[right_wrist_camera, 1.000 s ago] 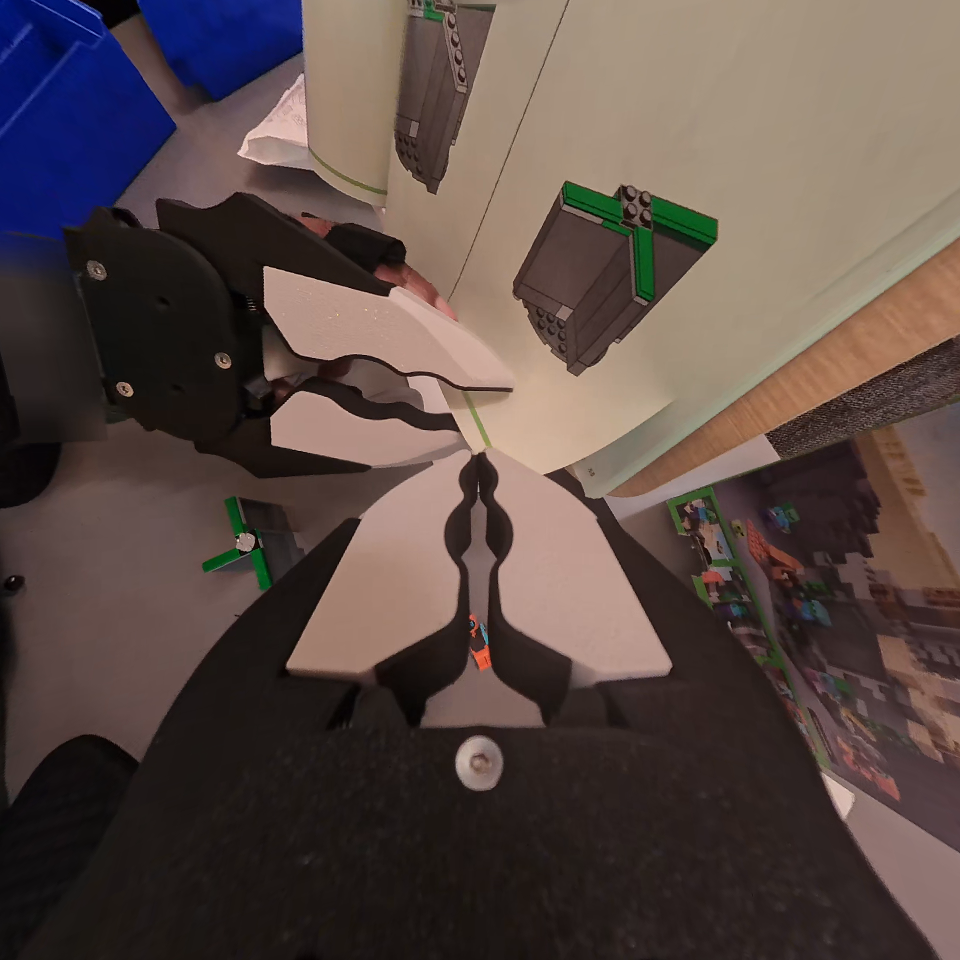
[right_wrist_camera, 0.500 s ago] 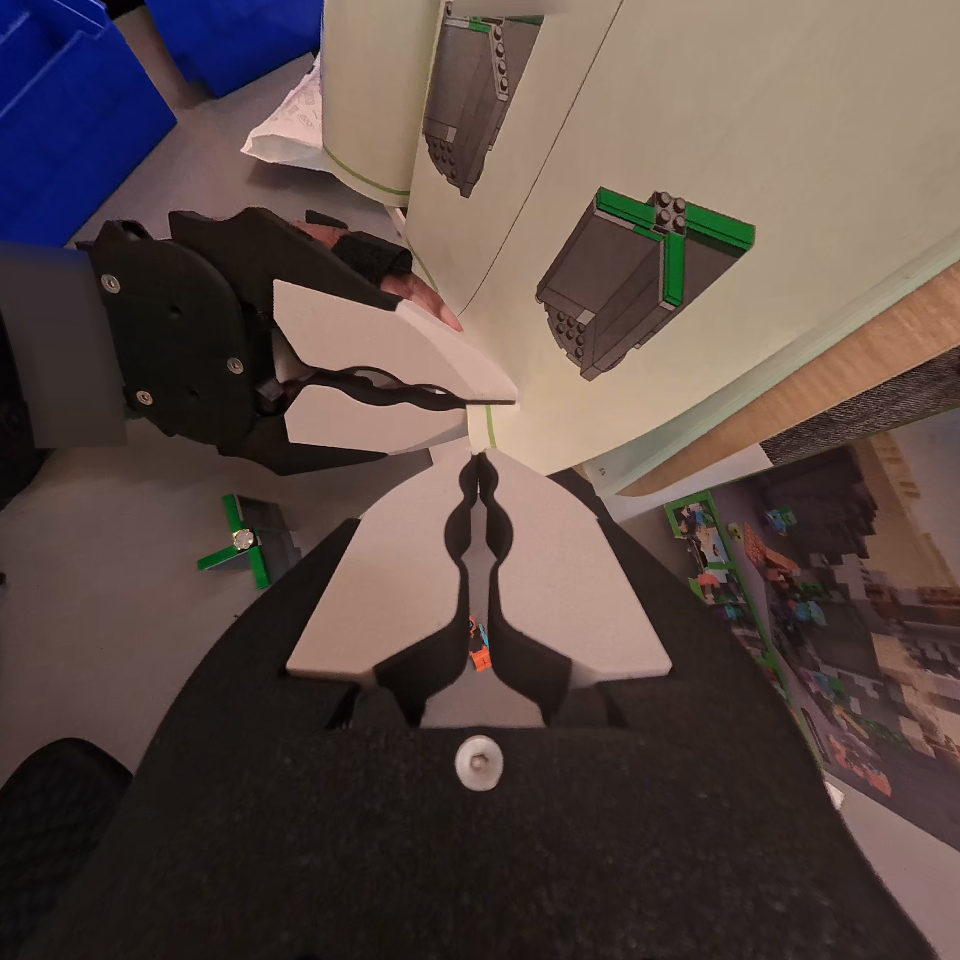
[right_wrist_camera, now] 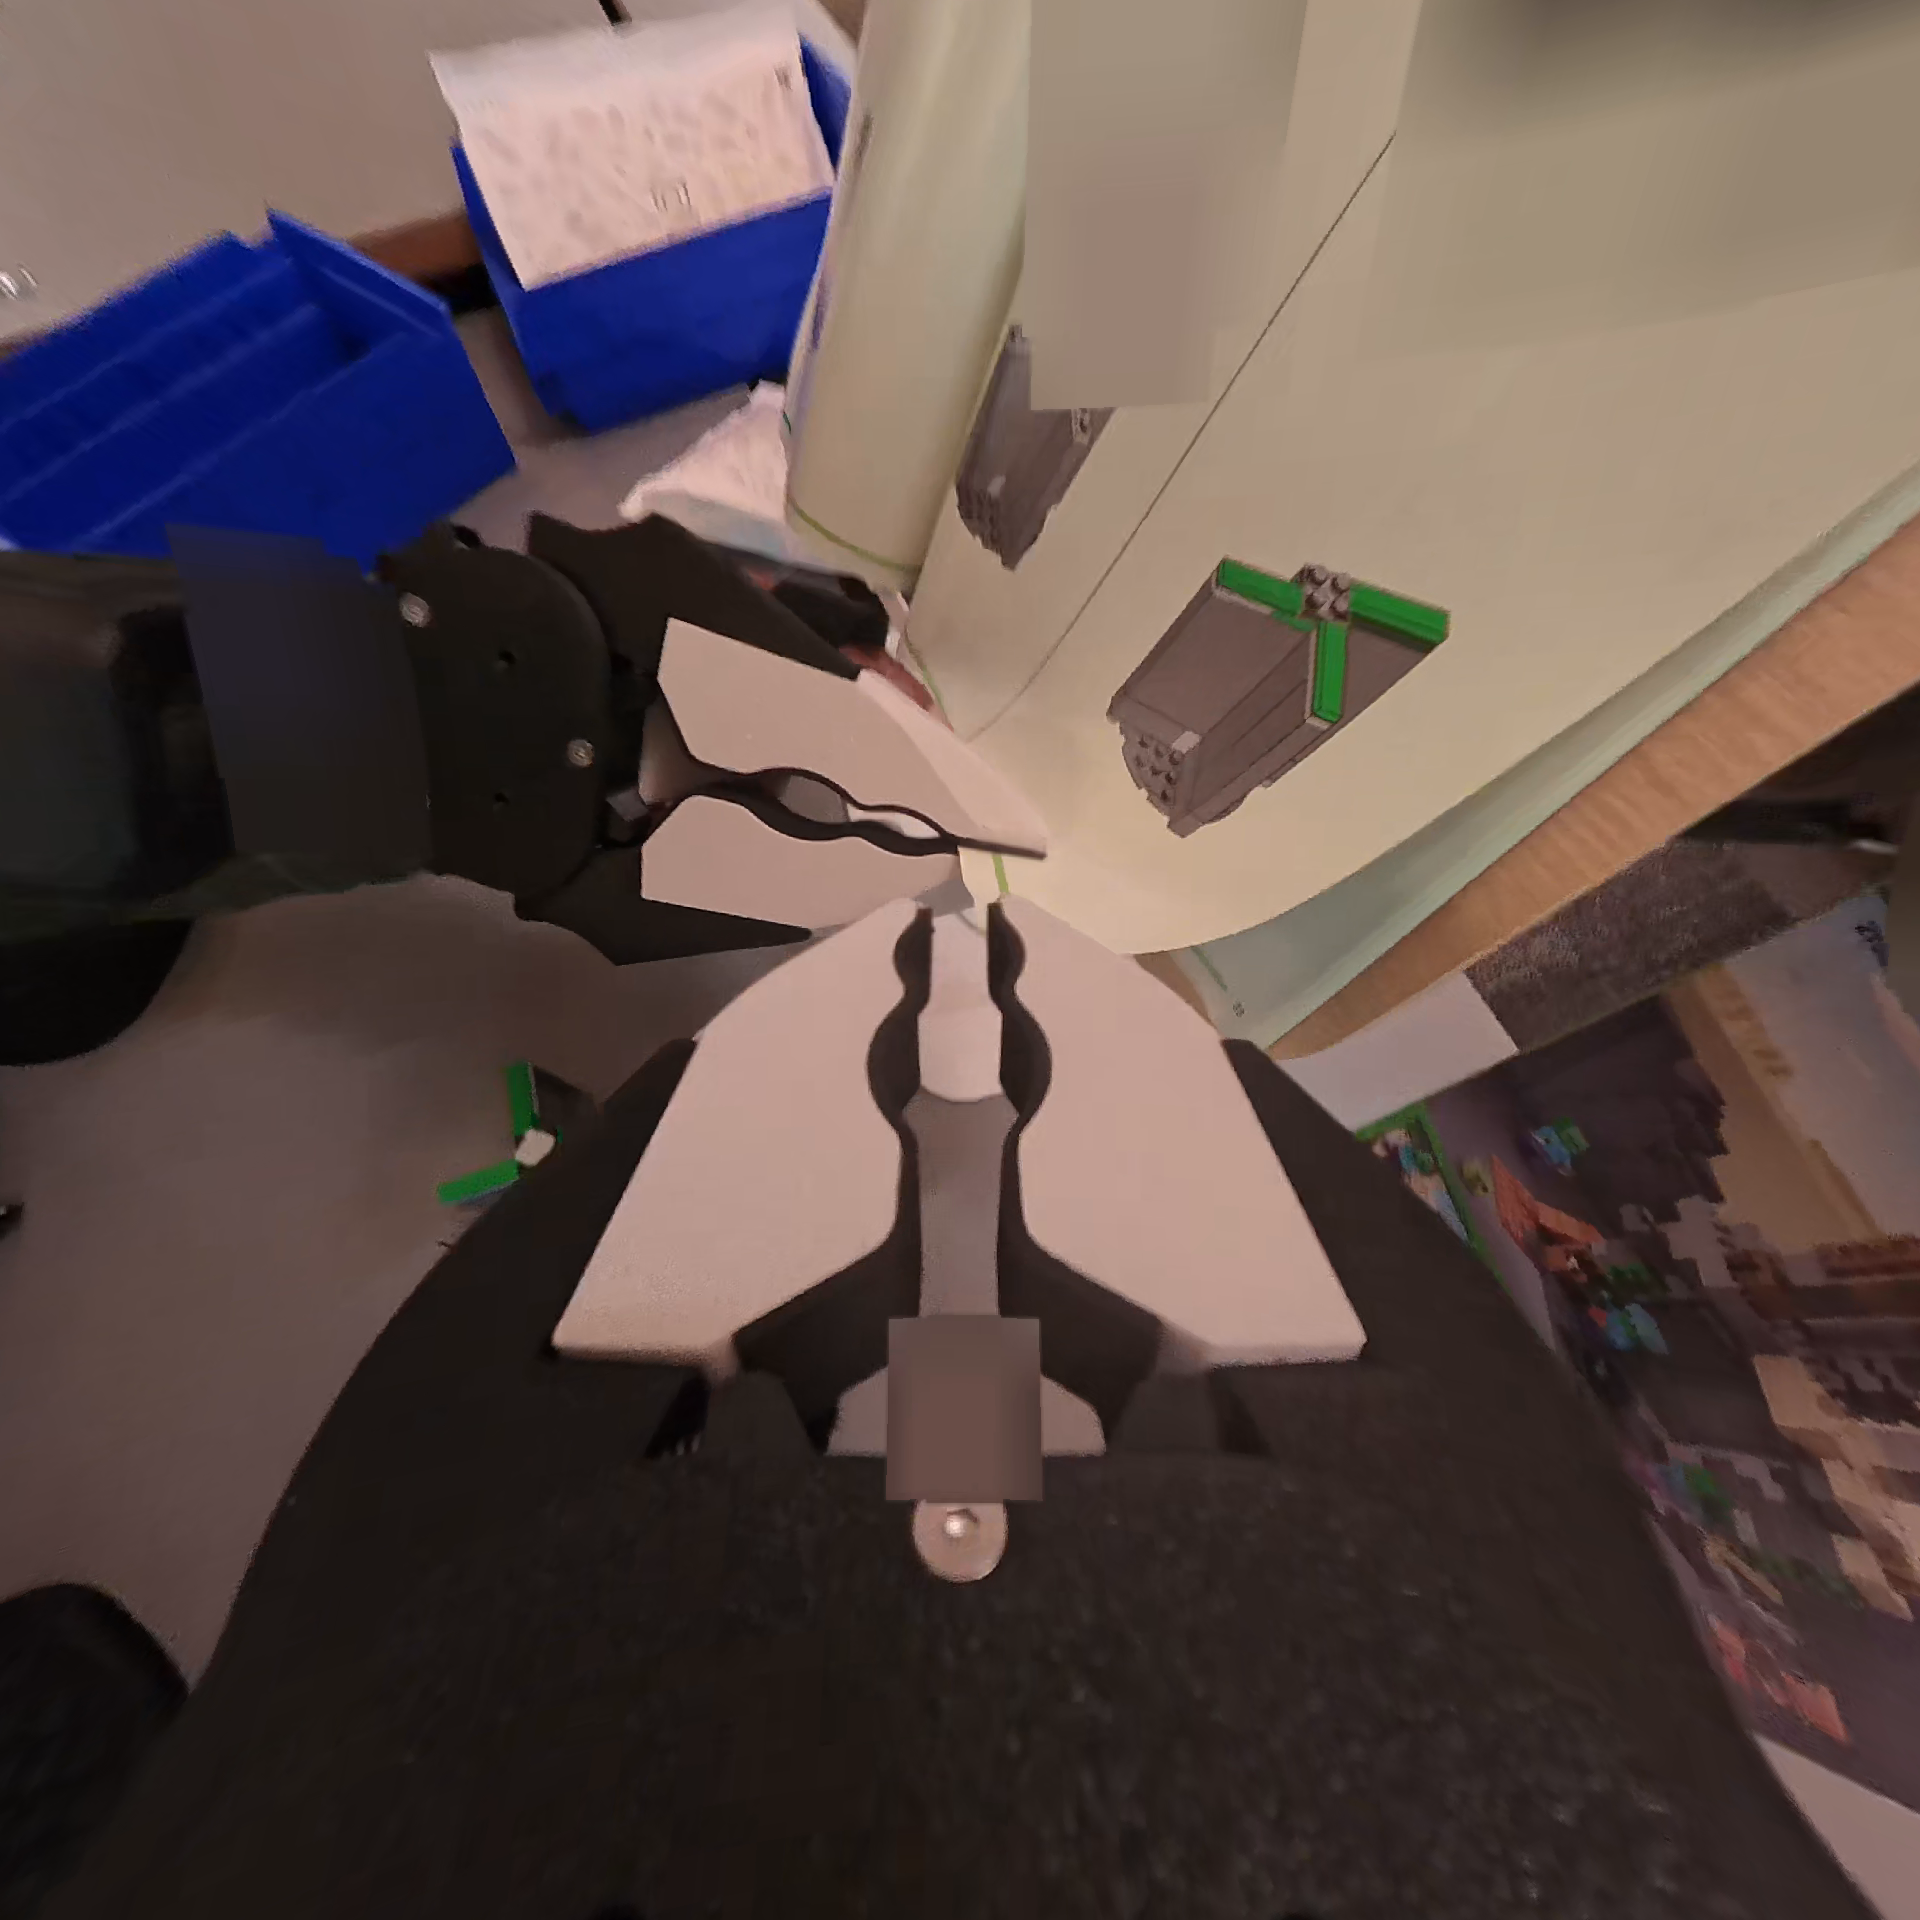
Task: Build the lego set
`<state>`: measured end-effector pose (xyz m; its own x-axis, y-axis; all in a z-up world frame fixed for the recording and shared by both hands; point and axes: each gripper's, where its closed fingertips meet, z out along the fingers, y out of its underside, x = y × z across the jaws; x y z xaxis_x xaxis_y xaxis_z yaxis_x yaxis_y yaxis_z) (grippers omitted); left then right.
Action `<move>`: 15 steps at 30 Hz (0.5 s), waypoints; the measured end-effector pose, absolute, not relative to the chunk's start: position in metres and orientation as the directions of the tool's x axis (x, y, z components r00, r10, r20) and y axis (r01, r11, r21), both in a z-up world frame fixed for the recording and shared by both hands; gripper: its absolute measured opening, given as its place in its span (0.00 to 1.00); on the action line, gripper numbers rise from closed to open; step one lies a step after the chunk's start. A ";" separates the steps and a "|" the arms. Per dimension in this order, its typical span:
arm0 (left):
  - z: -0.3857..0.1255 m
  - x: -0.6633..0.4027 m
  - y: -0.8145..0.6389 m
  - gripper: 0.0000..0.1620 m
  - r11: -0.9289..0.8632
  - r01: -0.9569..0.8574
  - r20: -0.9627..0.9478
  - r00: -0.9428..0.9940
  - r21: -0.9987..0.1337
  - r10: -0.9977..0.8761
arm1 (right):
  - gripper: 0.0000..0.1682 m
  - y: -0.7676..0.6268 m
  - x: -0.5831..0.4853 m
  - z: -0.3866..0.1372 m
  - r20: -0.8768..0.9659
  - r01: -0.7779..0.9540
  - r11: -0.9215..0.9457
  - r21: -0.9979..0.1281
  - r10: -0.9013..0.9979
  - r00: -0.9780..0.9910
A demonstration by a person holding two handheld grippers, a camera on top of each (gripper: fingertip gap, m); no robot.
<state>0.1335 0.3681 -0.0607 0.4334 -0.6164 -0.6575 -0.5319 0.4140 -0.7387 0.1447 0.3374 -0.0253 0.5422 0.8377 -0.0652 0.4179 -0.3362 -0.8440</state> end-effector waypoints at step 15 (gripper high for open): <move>-0.062 0.125 0.364 0.00 0.326 -0.428 -0.518 0.476 -0.843 -0.711 | 0.16 0.354 0.151 -0.048 -0.451 -0.045 -0.519 -0.854 0.695 0.560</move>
